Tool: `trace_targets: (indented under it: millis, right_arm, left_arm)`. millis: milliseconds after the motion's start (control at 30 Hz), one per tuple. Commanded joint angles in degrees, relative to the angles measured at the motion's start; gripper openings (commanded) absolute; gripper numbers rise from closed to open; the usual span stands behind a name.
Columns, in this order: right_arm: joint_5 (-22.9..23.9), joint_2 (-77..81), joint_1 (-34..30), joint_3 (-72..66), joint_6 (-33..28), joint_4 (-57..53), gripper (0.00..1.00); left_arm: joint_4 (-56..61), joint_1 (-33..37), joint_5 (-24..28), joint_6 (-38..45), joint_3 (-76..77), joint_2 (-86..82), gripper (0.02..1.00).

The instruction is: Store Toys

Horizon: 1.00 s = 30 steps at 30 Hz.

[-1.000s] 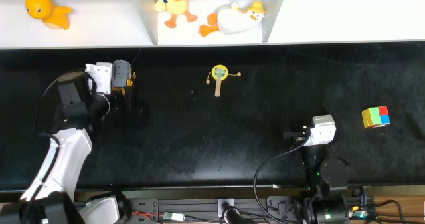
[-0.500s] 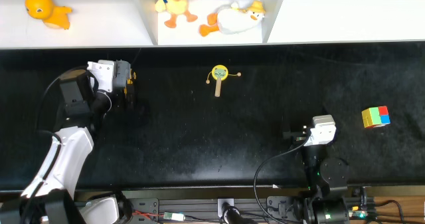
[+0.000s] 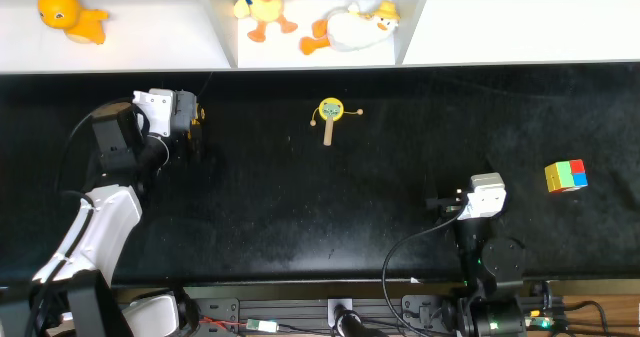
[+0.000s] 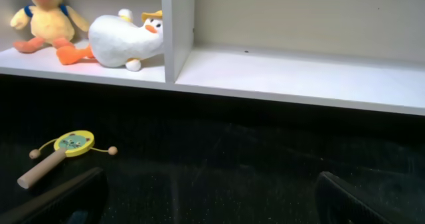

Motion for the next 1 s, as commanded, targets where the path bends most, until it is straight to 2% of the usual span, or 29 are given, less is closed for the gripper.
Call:
trace_targets:
  millis: [33, 300, 567, 1000]
  right_arm:
    - [-0.2, -0.5, 0.3, 0.2, 0.0, 0.1, 0.996]
    - [-0.2, -0.5, 0.3, 0.2, 0.0, 0.1, 0.996]
    - [-0.2, -0.5, 0.3, 0.2, 0.0, 0.1, 0.998]
    - [-0.2, -0.5, 0.3, 0.2, 0.0, 0.1, 0.996]
  left_arm:
    - [0.0, -0.3, -0.3, -0.8, 1.2, 0.3, 0.886]
    - [0.4, -0.3, -0.3, -0.7, 1.2, 0.3, 0.612]
    - [0.4, -0.3, -0.3, -0.7, 1.2, 0.3, 0.397]
    - [-2.8, -0.3, -0.3, -0.7, 1.2, -5.8, 0.323]
